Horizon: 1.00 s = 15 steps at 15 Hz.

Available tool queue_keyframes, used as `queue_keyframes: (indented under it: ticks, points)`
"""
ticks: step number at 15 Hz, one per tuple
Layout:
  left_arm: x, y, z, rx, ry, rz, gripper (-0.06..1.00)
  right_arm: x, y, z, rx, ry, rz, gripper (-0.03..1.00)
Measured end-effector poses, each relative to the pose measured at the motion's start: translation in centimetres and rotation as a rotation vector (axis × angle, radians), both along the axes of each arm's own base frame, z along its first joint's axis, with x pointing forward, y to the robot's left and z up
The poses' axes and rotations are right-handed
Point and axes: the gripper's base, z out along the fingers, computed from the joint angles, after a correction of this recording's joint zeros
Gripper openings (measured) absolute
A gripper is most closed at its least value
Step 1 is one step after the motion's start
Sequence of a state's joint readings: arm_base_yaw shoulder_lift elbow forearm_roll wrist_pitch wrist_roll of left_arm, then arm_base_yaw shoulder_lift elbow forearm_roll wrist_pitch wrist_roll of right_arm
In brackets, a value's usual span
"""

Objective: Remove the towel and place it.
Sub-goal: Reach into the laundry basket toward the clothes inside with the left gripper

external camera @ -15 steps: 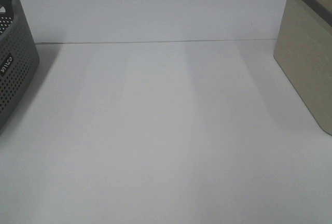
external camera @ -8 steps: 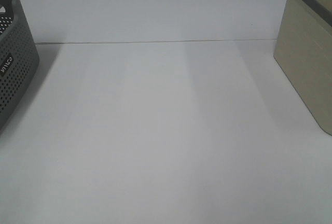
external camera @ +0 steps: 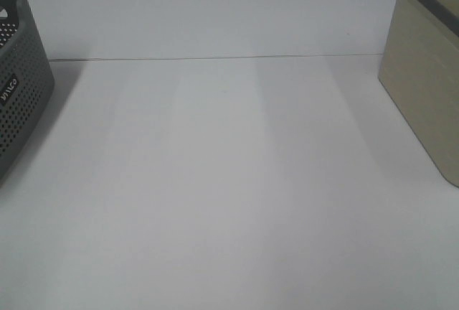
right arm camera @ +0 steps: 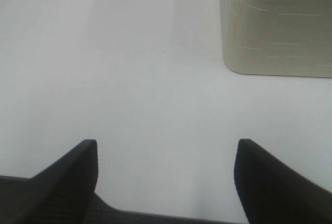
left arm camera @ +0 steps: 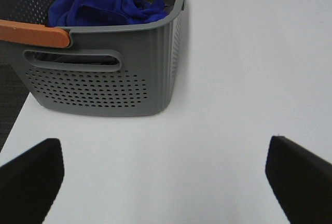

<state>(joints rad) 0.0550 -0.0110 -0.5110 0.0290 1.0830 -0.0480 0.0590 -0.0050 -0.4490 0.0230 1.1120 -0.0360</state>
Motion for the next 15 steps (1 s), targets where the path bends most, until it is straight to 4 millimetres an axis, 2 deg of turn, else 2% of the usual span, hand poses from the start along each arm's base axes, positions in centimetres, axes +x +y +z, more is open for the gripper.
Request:
queue_keyframes:
  ticks: [12,15]
  points:
    - [0.0,0.0,0.0,0.0,0.0,0.0,0.99,0.0,0.0,0.0,0.0,0.0,0.0,0.73]
    - [0.79,0.05,0.02,0.015,0.053,-0.009,0.99,0.0,0.0,0.0,0.0,0.0,0.0,0.73]
